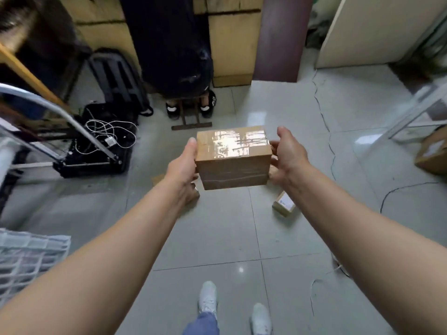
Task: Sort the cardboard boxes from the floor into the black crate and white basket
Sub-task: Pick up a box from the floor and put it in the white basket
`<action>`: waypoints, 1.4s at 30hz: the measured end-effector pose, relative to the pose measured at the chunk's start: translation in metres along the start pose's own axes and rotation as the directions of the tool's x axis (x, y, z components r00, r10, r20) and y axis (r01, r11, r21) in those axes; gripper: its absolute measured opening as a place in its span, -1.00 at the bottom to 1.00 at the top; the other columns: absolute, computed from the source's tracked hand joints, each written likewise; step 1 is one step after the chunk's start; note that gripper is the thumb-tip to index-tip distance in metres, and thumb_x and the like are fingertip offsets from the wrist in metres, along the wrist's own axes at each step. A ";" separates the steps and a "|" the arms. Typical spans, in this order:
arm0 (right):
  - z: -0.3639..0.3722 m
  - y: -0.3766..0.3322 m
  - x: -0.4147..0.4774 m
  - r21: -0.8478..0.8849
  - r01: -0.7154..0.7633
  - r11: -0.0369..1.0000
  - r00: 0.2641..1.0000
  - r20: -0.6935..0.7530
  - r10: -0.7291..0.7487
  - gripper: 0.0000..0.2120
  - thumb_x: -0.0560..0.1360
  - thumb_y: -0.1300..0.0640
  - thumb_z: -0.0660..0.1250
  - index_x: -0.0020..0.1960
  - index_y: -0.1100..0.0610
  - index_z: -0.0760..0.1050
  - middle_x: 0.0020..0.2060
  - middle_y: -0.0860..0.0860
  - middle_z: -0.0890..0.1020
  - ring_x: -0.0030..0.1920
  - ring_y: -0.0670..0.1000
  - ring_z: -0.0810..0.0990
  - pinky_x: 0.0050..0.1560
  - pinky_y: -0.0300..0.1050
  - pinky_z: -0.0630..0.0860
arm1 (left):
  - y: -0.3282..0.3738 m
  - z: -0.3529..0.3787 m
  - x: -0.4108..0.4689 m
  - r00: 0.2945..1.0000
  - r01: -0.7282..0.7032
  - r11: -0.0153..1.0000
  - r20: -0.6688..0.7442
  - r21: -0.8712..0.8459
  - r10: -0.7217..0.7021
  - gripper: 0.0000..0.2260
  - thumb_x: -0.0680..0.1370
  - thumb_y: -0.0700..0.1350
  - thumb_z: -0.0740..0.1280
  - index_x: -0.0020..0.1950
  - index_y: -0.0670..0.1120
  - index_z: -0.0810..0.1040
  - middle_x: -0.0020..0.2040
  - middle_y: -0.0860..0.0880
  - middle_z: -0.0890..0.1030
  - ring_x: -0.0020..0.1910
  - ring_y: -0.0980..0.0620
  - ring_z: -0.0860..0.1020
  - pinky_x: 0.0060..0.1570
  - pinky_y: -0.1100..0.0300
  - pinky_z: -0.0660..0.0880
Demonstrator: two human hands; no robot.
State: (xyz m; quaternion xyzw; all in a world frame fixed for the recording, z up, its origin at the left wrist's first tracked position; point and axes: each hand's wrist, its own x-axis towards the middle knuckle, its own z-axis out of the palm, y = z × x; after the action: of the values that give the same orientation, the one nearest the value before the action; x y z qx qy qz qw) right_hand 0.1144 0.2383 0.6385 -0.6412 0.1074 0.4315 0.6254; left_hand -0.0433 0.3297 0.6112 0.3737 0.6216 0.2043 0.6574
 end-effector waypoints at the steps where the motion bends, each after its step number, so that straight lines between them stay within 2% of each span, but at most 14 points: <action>1: 0.008 -0.005 -0.017 -0.012 -0.016 1.000 0.999 0.032 0.016 -0.69 0.52 -0.10 0.22 -0.07 0.17 0.43 -0.32 0.04 0.48 -0.46 0.01 0.50 -0.47 -0.15 0.52 | 0.009 -0.014 -0.015 0.999 -0.029 0.999 -0.019 -0.019 0.028 -0.57 0.47 0.29 0.28 0.00 -0.07 0.58 -0.11 -0.01 0.61 -0.16 0.00 0.56 -0.11 0.13 0.50; 4: 0.030 -0.010 -0.060 -0.108 -0.013 0.994 0.990 0.138 0.028 -0.69 0.51 -0.10 0.20 0.00 0.14 0.48 -0.20 0.07 0.57 -0.25 0.09 0.60 -0.30 -0.01 0.61 | 0.029 -0.050 -0.059 0.991 -0.107 0.989 -0.094 -0.099 0.098 -0.57 0.49 0.28 0.27 -0.17 -0.11 0.52 -0.31 -0.01 0.61 -0.31 0.00 0.58 -0.17 0.07 0.58; 8: 0.047 -0.004 -0.108 -0.220 0.011 0.975 0.959 0.279 0.053 -0.68 0.49 -0.20 0.25 -0.06 0.05 0.53 -0.18 -0.03 0.63 -0.22 0.05 0.61 -0.47 -0.22 0.49 | 0.034 -0.091 -0.112 0.962 -0.180 0.970 -0.237 -0.164 0.138 -0.63 0.48 0.24 0.30 -0.17 -0.08 0.54 -0.31 0.01 0.58 -0.39 0.04 0.55 -0.55 0.28 0.46; 10: 0.053 0.002 -0.126 -0.300 0.044 0.953 0.934 0.351 0.067 -0.57 0.43 -0.30 0.29 0.03 0.05 0.53 -0.09 -0.02 0.65 -0.12 0.06 0.63 -0.37 -0.18 0.48 | 0.029 -0.110 -0.134 0.956 -0.185 0.959 -0.266 -0.213 0.125 -0.69 0.49 0.20 0.29 -0.18 -0.03 0.56 -0.32 0.02 0.59 -0.34 0.04 0.55 -0.47 0.25 0.46; 13: 0.068 0.014 -0.148 -0.384 0.119 0.916 0.899 0.432 0.064 -0.47 0.41 -0.30 0.32 0.12 0.12 0.55 0.01 0.04 0.65 0.01 0.09 0.63 0.02 0.05 0.59 | 0.019 -0.140 -0.159 0.961 -0.202 0.930 -0.245 -0.307 0.128 -0.75 0.51 0.12 0.24 -0.23 0.00 0.58 -0.47 0.10 0.59 -0.29 0.05 0.51 -0.22 0.15 0.48; 14: 0.074 0.018 -0.155 -0.396 0.137 0.908 0.881 0.467 0.071 -0.53 0.44 -0.23 0.31 0.12 0.12 0.56 -0.02 0.04 0.65 0.00 0.08 0.63 0.03 0.06 0.59 | 0.017 -0.150 -0.165 0.959 -0.213 0.916 -0.253 -0.340 0.130 -0.74 0.52 0.11 0.22 -0.22 0.00 0.58 -0.50 0.11 0.57 -0.28 0.04 0.49 -0.20 0.15 0.45; 17: 0.098 0.034 -0.180 -0.412 0.153 0.898 0.811 0.571 0.124 -0.77 0.50 -0.03 0.24 -0.03 0.11 0.54 -0.30 -0.01 0.59 -0.30 -0.04 0.55 -0.41 -0.18 0.53 | 0.010 -0.185 -0.182 0.933 -0.275 0.875 -0.331 -0.398 0.143 -0.74 0.55 0.08 0.21 -0.23 0.00 0.55 -0.48 0.09 0.56 -0.27 0.04 0.45 -0.30 0.17 0.38; 18: 0.109 0.041 -0.188 -0.420 0.151 0.895 0.798 0.586 0.141 -0.81 0.50 -0.01 0.25 -0.06 0.11 0.51 -0.38 -0.03 0.56 -0.37 -0.06 0.53 -0.47 -0.22 0.49 | 0.008 -0.197 -0.187 0.919 -0.296 0.864 -0.368 -0.408 0.141 -0.76 0.55 0.06 0.22 -0.25 0.00 0.54 -0.49 0.09 0.55 -0.28 0.05 0.45 -0.32 0.17 0.38; 22: 0.157 0.078 -0.223 -0.522 0.214 0.826 0.777 0.603 0.180 -0.75 0.48 -0.07 0.32 0.03 0.09 0.45 -0.08 0.09 0.60 -0.07 0.07 0.59 -0.16 -0.01 0.54 | -0.002 -0.255 -0.200 0.863 -0.363 0.817 -0.493 -0.448 0.113 -0.82 0.50 -0.08 0.26 -0.31 -0.02 0.46 -0.53 0.11 0.49 -0.35 0.09 0.45 -0.36 0.20 0.36; 27: 0.225 0.140 -0.267 -0.549 0.351 0.759 0.693 0.697 0.184 -0.85 0.48 -0.02 0.33 -0.09 0.07 0.50 -0.14 0.07 0.60 -0.18 0.04 0.57 -0.30 -0.09 0.50 | -0.018 -0.340 -0.207 0.804 -0.425 0.739 -0.594 -0.522 0.042 -0.79 0.50 -0.13 0.25 -0.35 -0.04 0.41 -0.57 0.11 0.45 -0.47 0.11 0.42 -0.48 0.28 0.35; 33: 0.310 0.221 -0.307 -0.534 0.456 0.712 0.543 0.801 0.252 -0.84 0.45 0.12 0.31 -0.26 0.17 0.54 -0.20 0.10 0.58 -0.17 0.11 0.56 -0.12 0.01 0.49 | -0.043 -0.440 -0.199 0.719 -0.477 0.651 -0.689 -0.590 -0.098 -0.82 0.50 -0.21 0.26 -0.30 -0.08 0.43 -0.42 -0.01 0.45 -0.43 0.03 0.39 -0.35 0.19 0.34; 36: 0.340 0.259 -0.321 -0.551 0.434 0.712 0.508 0.803 0.311 -0.91 0.45 0.12 0.30 -0.16 0.10 0.57 -0.05 0.15 0.64 -0.05 0.17 0.63 0.06 0.08 0.57 | -0.054 -0.478 -0.195 0.694 -0.489 0.627 -0.706 -0.606 -0.141 -0.84 0.50 -0.25 0.24 -0.28 -0.09 0.45 -0.36 -0.04 0.46 -0.38 0.01 0.40 -0.25 0.13 0.35; 39: 0.368 0.291 -0.329 -0.575 0.449 0.684 0.479 0.801 0.359 -0.91 0.49 0.12 0.29 -0.07 0.08 0.56 0.10 0.22 0.61 0.13 0.27 0.58 0.16 0.26 0.51 | -0.062 -0.510 -0.187 0.676 -0.489 0.601 -0.710 -0.632 -0.198 -0.85 0.50 -0.27 0.24 -0.25 -0.11 0.47 -0.33 -0.06 0.49 -0.35 0.00 0.43 -0.21 0.10 0.39; 42: 0.403 0.321 -0.334 -0.597 0.475 0.646 0.449 0.796 0.406 -0.87 0.54 0.12 0.27 0.03 0.06 0.56 0.11 0.16 0.61 0.11 0.21 0.60 0.16 0.19 0.53 | -0.067 -0.545 -0.172 0.656 -0.487 0.571 -0.708 -0.661 -0.261 -0.89 0.51 -0.27 0.25 -0.18 -0.13 0.51 -0.26 -0.08 0.55 -0.29 -0.02 0.50 -0.12 0.08 0.46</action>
State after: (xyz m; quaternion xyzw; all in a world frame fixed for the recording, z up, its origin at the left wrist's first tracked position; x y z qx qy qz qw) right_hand -0.4735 0.4024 0.7027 -0.5134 -0.4446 0.6864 0.2602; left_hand -0.6094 0.2899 0.7036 -0.0457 0.6371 0.6450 0.4194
